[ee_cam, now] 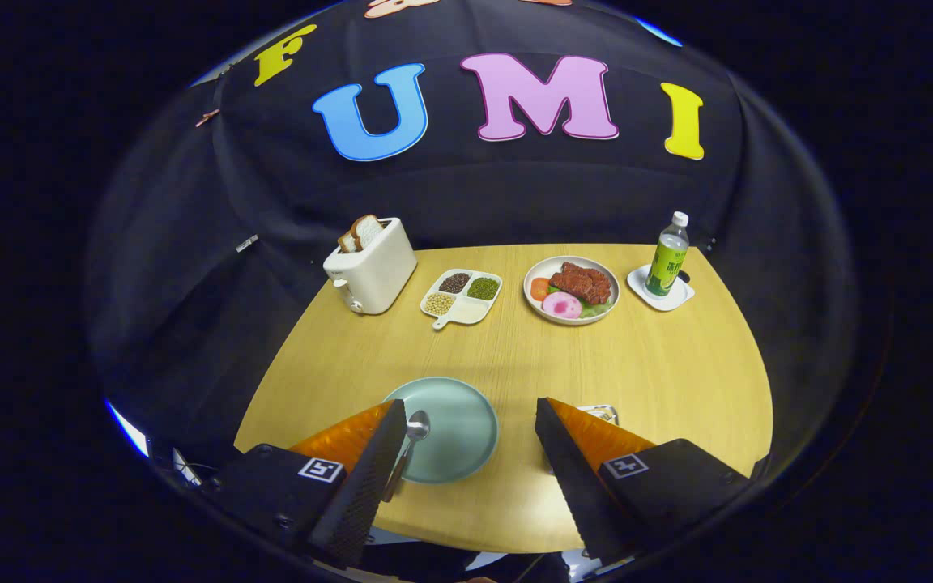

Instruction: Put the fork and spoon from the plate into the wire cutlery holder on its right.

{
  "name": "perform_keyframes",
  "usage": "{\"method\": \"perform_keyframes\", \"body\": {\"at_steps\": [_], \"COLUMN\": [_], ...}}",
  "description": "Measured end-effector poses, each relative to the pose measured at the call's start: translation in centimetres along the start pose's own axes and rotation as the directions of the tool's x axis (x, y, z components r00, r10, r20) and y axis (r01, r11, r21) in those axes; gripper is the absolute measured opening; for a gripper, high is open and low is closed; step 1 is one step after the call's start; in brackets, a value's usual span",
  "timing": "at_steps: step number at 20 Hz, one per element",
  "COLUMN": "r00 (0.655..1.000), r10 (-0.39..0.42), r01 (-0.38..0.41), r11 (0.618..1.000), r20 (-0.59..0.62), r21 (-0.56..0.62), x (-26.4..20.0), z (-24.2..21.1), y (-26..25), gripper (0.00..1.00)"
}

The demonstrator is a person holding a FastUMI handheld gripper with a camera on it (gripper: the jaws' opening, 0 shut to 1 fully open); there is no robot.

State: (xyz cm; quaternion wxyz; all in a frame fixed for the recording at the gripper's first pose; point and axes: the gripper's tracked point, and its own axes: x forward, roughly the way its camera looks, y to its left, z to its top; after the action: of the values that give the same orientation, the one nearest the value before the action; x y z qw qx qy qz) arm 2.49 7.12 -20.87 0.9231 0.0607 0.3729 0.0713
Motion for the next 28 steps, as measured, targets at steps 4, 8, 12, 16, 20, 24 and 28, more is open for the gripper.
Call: {"method": "perform_keyframes", "body": {"at_steps": [4,8,12,16,20,24,28], "r00": [0.990,0.965,0.929,0.894,0.856,0.810,0.781], "r10": [0.039,0.038,0.017,-0.017,-0.044,-0.075,-0.103], "r01": [-0.031,-0.024,-0.003,0.013,0.027,0.044,0.068], "r11": [0.998,0.998,0.999,1.000,0.999,0.997,0.994], "r20": [-0.136,-0.258,-0.370,-0.447,-0.515,-0.582,-0.616], "r21": [0.054,0.058,0.038,-0.012,-0.041,-0.067,-0.080], "x": [3.5,6.7,9.5,11.7,13.7,14.6,15.2], "z": [-5.6,-9.7,-13.2,-15.5,-17.6,-19.4,-20.4], "y": [3.8,5.5,6.0,6.1,6.4,6.4,6.2], "gripper": [1.00,1.00,1.00,0.99,1.00,0.98,0.80]}}
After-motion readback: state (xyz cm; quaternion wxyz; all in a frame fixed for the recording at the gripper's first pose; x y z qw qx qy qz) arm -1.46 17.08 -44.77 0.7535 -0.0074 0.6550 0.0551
